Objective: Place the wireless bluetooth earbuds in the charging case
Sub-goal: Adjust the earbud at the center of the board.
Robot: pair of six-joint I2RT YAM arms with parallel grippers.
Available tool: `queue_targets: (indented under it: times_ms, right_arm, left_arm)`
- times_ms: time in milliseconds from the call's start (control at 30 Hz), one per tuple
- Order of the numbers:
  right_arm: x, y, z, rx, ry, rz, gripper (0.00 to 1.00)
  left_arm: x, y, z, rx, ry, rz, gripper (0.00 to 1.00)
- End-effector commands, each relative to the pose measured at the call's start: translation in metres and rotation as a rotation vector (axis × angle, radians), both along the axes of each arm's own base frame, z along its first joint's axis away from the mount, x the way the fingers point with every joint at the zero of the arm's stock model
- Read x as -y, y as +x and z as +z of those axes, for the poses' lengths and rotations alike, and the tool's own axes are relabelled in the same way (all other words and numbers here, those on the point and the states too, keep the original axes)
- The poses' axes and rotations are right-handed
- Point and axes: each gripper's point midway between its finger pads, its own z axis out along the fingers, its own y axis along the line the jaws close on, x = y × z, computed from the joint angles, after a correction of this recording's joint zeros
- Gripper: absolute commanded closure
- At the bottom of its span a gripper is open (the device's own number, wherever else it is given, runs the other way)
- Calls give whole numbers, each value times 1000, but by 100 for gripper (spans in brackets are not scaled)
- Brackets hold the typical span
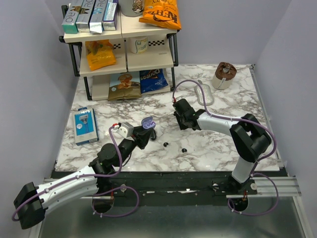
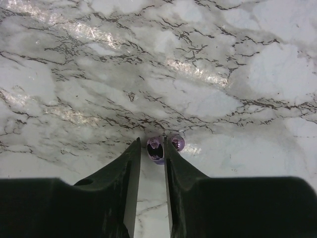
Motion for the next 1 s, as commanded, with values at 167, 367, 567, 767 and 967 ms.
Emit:
queue_targets:
  times_ms: [167, 367, 567, 767, 967]
  right_arm:
    - [6, 6, 22, 50, 7, -22, 44]
    - [10, 2, 31, 66, 19, -36, 40]
    - [23, -7, 28, 83, 46, -126, 38]
    - [41, -11, 10, 33, 67, -229, 52]
    - [53, -7, 1, 0, 102, -292, 56]
  left_arm:
    - [1, -1, 3, 6, -27, -1, 100]
    - [2, -1, 4, 5, -32, -8, 100]
    - [0, -2, 4, 8, -34, -3, 100]
    - [-2, -3, 6, 11, -34, -1, 100]
    - [-2, -3, 5, 6, -33, 1, 100]
